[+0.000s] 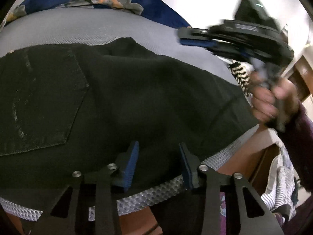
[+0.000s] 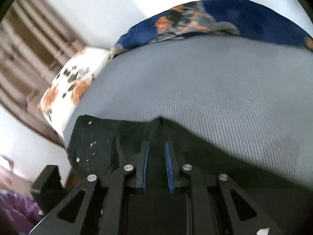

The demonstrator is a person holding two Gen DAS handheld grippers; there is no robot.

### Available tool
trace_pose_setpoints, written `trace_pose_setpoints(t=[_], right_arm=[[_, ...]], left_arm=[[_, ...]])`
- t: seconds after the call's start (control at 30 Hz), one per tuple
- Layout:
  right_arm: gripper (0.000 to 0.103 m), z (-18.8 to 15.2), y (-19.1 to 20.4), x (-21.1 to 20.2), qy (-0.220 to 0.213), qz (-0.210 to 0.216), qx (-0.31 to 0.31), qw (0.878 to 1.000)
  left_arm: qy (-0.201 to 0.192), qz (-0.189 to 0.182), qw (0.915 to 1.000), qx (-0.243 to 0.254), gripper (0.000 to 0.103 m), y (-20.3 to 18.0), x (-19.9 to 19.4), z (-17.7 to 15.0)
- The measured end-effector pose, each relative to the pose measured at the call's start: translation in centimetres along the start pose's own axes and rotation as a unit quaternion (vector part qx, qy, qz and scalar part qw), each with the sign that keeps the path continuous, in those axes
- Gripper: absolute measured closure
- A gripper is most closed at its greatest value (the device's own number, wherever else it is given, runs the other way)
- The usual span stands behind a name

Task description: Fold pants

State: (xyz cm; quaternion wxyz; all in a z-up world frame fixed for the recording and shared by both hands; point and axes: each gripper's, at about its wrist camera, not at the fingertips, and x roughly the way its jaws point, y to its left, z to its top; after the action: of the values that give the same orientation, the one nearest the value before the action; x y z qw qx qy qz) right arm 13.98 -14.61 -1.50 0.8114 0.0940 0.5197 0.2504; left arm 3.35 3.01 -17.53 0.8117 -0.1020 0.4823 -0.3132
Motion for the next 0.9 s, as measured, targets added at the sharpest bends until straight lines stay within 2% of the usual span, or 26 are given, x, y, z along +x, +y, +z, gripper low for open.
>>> trace_pose_setpoints(t=[0.1, 0.13, 0.17, 0.2, 0.23, 0.3, 0.37, 0.4, 0.47, 0.57, 0.67, 0.73, 0.9], right_arm=[[0.083, 2.3, -0.5, 2.5, 0.022, -0.005, -0.048, 0.999], [0.078, 2.8, -0.6, 3.4, 0.039, 0.011, -0.064, 0.997], [0.074, 3.0, -0.6, 3.8, 0.049, 0.014, -0.073, 0.996], [0.066, 3.4, -0.6, 4.4, 0.06, 0.019, -0.085, 0.994], [0.062, 3.6, -0.7, 5.0, 0.077, 0.037, -0.095, 0.992], [0.062, 3.7, -0.9, 5.7, 0.1, 0.062, -0.106, 0.987], [0.06, 3.8, -0.9, 6.7, 0.122, 0.051, -0.123, 0.984], [0.06, 3.8, -0.9, 7.1, 0.134, 0.058, -0.124, 0.981], [0.06, 3.7, -0.7, 8.0, 0.165, 0.09, -0.126, 0.974], [0.06, 3.3, 0.1, 9.2, 0.195, 0.089, -0.154, 0.965], [0.073, 3.6, 0.3, 9.5, 0.193, 0.101, -0.162, 0.962], [0.088, 4.0, 0.4, 9.6, 0.185, 0.094, -0.17, 0.963], [0.092, 3.9, 0.6, 9.3, 0.145, 0.073, -0.172, 0.972]], left_arm=[[-0.002, -0.015, 0.9994, -0.03, 0.075, 1.4, -0.2, 0.1], [0.0, -0.017, 0.9991, -0.039, 0.079, 1.7, -0.2, 0.1], [0.001, -0.02, 0.9988, -0.044, 0.08, 2.0, -0.3, 0.2], [0.002, -0.024, 0.9986, -0.047, 0.081, 2.2, -0.3, 0.1], [0.002, -0.025, 0.9985, -0.049, 0.081, 2.3, -0.4, 0.1], [0.003, -0.022, 0.9987, -0.047, 0.081, 1.9, -0.4, 0.0], [0.004, -0.023, 0.9986, -0.048, 0.081, 2.1, 0.0, 0.3], [0.004, -0.025, 0.9983, -0.052, 0.081, 2.2, 0.0, 0.3], [0.005, -0.027, 0.9981, -0.055, 0.08, 2.6, -0.4, 0.4], [0.005, -0.025, 0.9982, -0.055, 0.08, 2.7, -0.2, 0.5], [0.003, -0.019, 0.9986, -0.049, 0.08, 2.6, -0.2, 0.4], [0.001, -0.018, 0.9985, -0.051, 0.08, 2.5, -0.2, 0.4], [-0.001, -0.013, 0.9987, -0.05, 0.08, 1.8, 0.1, -0.1]])
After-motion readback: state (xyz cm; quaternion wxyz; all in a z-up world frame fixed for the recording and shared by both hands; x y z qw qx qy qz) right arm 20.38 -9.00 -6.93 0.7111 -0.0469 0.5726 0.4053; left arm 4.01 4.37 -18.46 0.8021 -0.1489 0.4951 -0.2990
